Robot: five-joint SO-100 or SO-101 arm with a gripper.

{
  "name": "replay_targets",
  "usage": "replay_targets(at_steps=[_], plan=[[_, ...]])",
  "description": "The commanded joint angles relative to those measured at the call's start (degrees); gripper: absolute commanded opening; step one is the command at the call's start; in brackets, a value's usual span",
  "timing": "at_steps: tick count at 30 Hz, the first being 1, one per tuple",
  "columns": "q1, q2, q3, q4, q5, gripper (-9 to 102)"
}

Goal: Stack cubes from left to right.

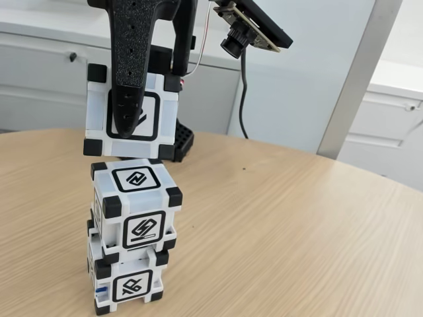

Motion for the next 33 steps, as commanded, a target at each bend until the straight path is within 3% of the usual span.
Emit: replay_targets(at_steps=[1,10,21,33], plan=[[-0.44,0.26,0.26,-0.88,-0.79,19],[-0.35,-3.43,1.23,-0.88,-1.05,19],[-0.35,-2.29,0.62,-0.18,-1.23,38],[-0.26,6.06,0.53,0.18,-0.44,35]])
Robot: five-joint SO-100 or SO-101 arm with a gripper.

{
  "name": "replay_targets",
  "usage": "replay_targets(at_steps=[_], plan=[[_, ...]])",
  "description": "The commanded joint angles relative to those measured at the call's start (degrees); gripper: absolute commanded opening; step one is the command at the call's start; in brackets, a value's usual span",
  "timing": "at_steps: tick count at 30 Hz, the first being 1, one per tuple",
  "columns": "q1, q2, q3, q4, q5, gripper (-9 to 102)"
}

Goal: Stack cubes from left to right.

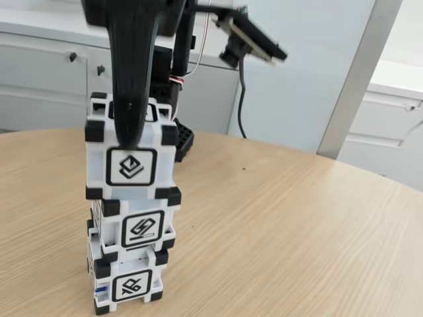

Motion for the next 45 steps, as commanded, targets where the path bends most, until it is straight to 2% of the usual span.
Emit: replay_targets(at_steps=[1,5,10,13,16,22,35,45], plan=[[-0.26,8.09,-1.05,0.26,0.18,35],[-0.35,17.67,-0.53,0.26,0.00,31],[-0.44,25.93,-0.26,0.09,1.14,13],[-0.53,27.33,-0.35,-0.79,6.15,4],[-0.53,27.33,-1.05,-0.79,12.66,0],[-0.70,27.51,-1.14,-0.79,23.29,0],[-23.99,27.51,-0.09,-2.02,18.98,0],[-24.70,28.48,4.39,-11.69,14.94,0]])
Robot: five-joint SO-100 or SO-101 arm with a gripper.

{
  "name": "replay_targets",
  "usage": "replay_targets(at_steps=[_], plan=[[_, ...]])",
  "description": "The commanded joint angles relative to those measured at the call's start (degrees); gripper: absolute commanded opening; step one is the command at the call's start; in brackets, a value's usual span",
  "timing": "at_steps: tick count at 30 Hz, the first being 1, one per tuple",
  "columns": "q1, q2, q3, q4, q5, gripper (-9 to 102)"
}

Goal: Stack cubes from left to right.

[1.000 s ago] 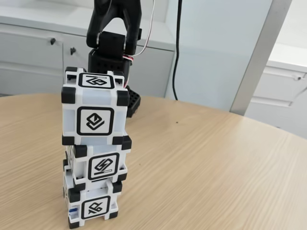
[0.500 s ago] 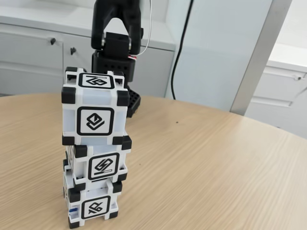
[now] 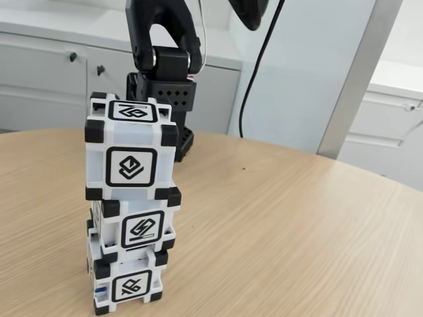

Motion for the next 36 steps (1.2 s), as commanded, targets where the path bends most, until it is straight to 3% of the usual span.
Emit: replay_targets(at_steps=[1,18,26,36], plan=[[0.18,2.55,2.72,-3.25,-1.49,0],[0.18,45.18,50.19,-16.00,-8.35,0],[0.35,49.83,68.29,-20.30,-6.77,0],[6.42,49.83,70.75,-19.34,-9.05,0]])
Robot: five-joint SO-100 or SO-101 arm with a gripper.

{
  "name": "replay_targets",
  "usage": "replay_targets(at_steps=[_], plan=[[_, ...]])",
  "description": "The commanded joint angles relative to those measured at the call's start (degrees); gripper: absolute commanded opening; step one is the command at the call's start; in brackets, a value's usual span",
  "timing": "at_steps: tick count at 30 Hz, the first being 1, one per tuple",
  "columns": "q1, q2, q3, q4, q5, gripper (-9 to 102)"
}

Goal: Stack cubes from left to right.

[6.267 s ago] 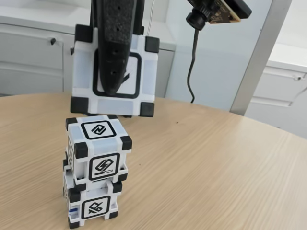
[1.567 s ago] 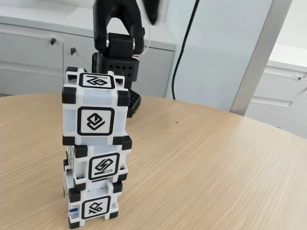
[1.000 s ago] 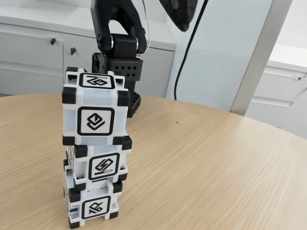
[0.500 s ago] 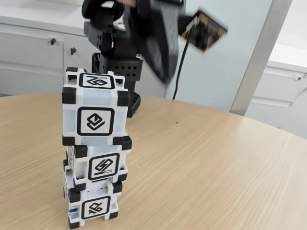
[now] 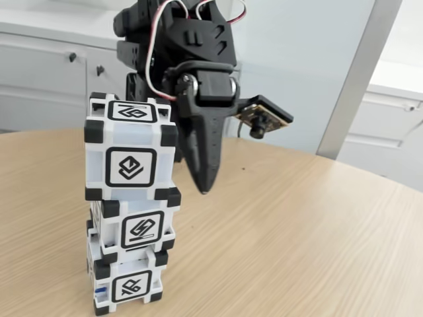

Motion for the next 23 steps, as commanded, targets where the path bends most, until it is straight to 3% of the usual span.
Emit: replay_targets(at_steps=[1,23], plan=[[3.69,0.09,-0.18,-0.18,-1.76,0],[5.10,0.26,-0.18,-0.18,0.44,0]])
